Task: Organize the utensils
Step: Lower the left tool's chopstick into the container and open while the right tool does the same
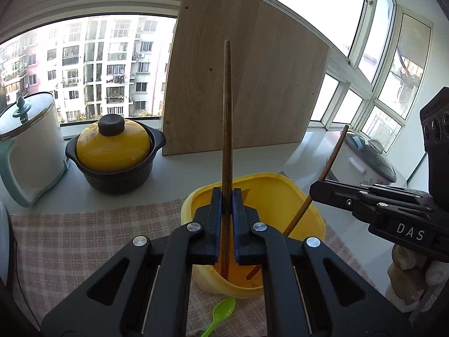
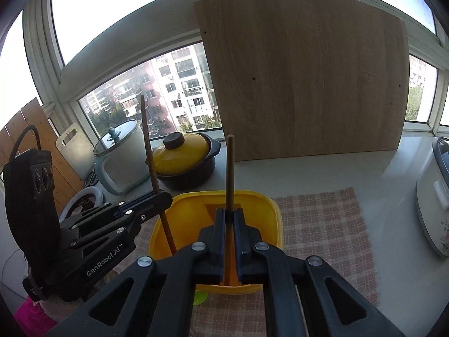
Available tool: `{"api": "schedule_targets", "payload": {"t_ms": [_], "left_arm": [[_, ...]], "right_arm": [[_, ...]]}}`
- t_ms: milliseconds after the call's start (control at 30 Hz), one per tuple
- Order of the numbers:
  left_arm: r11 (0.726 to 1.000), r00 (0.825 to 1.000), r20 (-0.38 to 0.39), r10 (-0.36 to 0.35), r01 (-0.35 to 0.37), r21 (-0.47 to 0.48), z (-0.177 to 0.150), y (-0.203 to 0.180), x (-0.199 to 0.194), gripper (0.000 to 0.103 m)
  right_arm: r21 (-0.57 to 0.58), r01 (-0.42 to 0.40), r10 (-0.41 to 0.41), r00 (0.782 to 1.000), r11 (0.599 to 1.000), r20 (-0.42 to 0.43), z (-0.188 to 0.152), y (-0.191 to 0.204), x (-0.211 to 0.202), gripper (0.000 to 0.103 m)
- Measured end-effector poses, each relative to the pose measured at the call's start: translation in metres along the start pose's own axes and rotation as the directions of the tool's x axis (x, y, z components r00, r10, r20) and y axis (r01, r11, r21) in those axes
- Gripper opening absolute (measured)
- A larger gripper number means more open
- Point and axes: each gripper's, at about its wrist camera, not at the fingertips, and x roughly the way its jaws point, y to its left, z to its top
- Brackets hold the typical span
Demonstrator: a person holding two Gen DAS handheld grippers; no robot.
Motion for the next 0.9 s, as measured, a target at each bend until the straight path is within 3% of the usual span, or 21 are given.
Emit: {"api": "schedule_targets", "payload": {"t_ms": [133,167,233,267,567,633,900], "left_arm": [[1.000,1.000,-0.013,-0.006,0.006,-0.002,-0.005,0.001,-0.006,0.005],[1.000,1.000,-0.015,-0.007,0.007,-0.003,-0.005,0.001,-0.008,0.011],[1.000,1.000,-0.014,-0.017,0.016,-0.004,-0.007,0.002,-0.015,0.024],[1.000,1.000,-0.009,-0.018,0.018,-0.003,-0.007,0.003,-0.020,0.024],[1.000,1.000,0.026,-0.013,0.012,0.028,-0.020,0.012,-0.074,0.024],[0.999,0.999,0.031,-0.013,0.012,0.042,-0.025,0.015,-0.085,0.024],[0.998,0.998,-0.071,0.002,0.003,0.069,-0.058,0.030,-0.099,0.024]], "right_arm": [[-0.009,0.006,-0.006,1.000,1.000,-0.018,-0.006,-0.001,0.005,0.005],[-0.010,0.007,-0.007,1.000,1.000,-0.020,-0.008,-0.001,0.005,0.007],[-0.010,0.001,-0.001,1.000,1.000,-0.018,-0.011,-0.002,0.003,0.026],[-0.010,-0.001,0.000,1.000,1.000,-0.013,-0.013,-0.002,0.000,0.029],[-0.004,-0.008,0.008,1.000,1.000,0.013,-0.030,-0.003,-0.028,0.032],[-0.007,-0.011,0.011,1.000,1.000,0.021,-0.036,-0.002,-0.034,0.038],[-0.061,-0.071,0.070,0.997,0.996,-0.014,-0.066,0.009,-0.045,0.042]]}}
